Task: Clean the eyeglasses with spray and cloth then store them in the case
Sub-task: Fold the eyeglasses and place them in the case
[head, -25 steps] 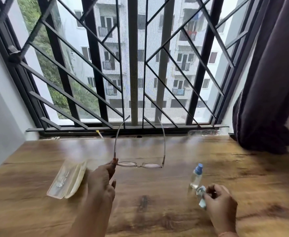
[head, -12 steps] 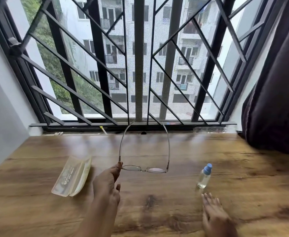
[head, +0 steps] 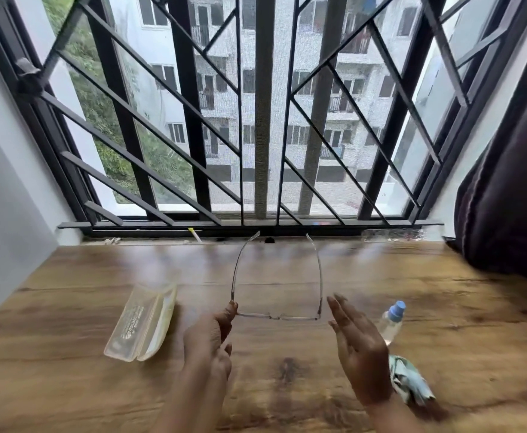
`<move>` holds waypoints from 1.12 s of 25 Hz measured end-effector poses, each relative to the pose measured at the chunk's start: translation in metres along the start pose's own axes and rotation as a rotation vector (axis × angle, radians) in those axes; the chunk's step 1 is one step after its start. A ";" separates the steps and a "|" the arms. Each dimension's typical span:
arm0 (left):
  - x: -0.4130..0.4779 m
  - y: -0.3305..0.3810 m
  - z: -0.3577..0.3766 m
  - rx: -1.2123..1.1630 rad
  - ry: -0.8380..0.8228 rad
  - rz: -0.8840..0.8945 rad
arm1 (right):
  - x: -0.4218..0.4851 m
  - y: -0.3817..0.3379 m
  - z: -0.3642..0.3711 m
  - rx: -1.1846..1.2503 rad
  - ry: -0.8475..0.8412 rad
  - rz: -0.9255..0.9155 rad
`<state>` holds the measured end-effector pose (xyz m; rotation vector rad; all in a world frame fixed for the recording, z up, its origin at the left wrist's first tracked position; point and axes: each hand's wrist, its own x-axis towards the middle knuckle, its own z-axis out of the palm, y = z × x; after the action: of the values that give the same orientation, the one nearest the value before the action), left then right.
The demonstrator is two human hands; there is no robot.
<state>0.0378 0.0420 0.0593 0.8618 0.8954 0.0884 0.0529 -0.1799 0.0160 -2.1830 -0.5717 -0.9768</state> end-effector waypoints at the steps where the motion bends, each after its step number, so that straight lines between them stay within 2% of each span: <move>1: 0.001 -0.001 -0.001 0.009 -0.010 -0.013 | 0.005 0.001 0.004 0.040 -0.006 0.022; 6: 0.009 -0.006 -0.006 0.061 -0.044 -0.051 | 0.012 0.001 0.021 0.212 0.004 0.034; 11: 0.012 -0.010 -0.011 0.072 -0.032 -0.085 | 0.009 -0.004 0.028 0.131 0.116 0.193; 15: 0.014 -0.015 -0.016 0.039 -0.021 -0.091 | 0.000 -0.009 0.034 0.082 0.107 0.128; 17: 0.011 -0.017 -0.016 0.041 -0.033 -0.072 | 0.000 -0.007 0.036 0.122 0.109 0.158; 20: 0.010 -0.019 -0.014 0.038 -0.066 0.019 | 0.002 0.000 0.041 0.159 0.097 0.219; 28: 0.014 -0.021 -0.005 0.193 -0.216 0.458 | 0.008 0.016 0.049 0.188 0.062 0.384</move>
<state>0.0371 0.0368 0.0340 1.2220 0.4974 0.3036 0.0916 -0.1543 -0.0084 -1.9883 -0.1937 -0.7482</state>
